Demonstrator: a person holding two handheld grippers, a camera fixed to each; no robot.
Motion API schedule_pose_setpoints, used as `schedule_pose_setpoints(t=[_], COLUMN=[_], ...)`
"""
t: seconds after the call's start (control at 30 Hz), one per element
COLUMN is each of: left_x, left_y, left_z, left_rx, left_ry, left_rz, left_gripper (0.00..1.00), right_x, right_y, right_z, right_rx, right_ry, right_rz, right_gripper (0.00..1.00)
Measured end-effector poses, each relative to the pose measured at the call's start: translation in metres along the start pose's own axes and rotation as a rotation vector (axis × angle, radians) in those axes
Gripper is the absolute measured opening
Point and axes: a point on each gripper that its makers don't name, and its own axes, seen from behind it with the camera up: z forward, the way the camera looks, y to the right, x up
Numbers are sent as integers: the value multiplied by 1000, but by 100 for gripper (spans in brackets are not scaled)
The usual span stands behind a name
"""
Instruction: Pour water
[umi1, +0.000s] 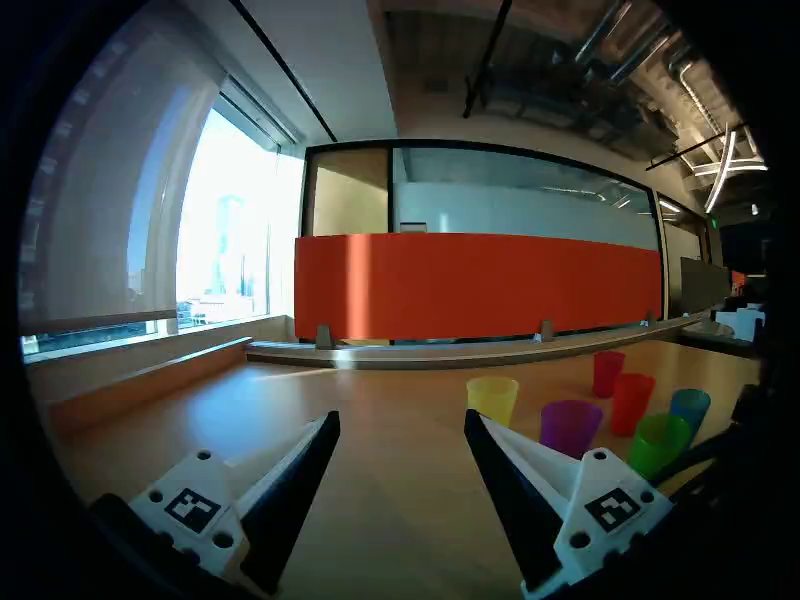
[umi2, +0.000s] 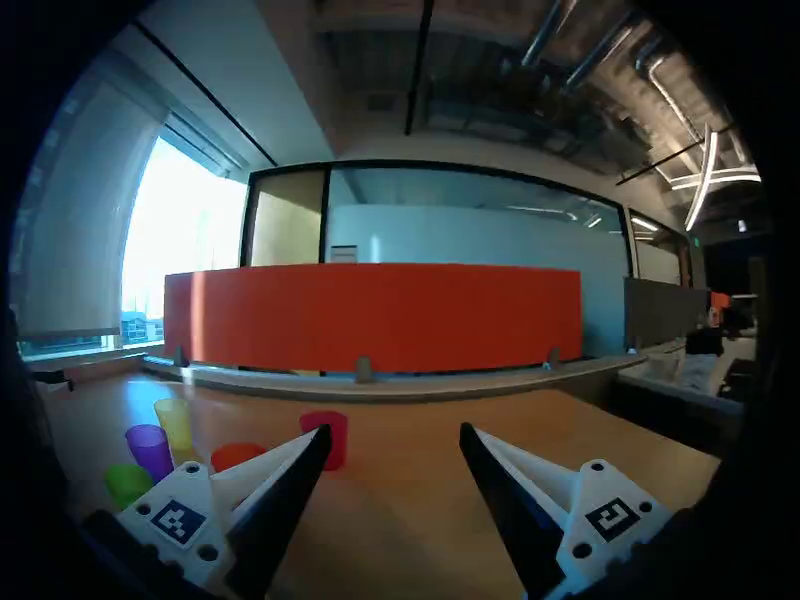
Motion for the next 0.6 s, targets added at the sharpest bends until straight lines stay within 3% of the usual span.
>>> schedule_pose_setpoints(t=[0.27,0.6], left_x=[0,0], left_y=[1,1], left_z=[0,0], left_rx=[0,0], left_ry=[0,0], left_rz=[0,0], left_gripper=[92,92], right_x=[-15,-34], right_y=[18,21], right_z=[-8,-10], right_rx=[-21,-9], right_ry=[-16,-36], right_rz=[-15,-13], right_gripper=[99,99])
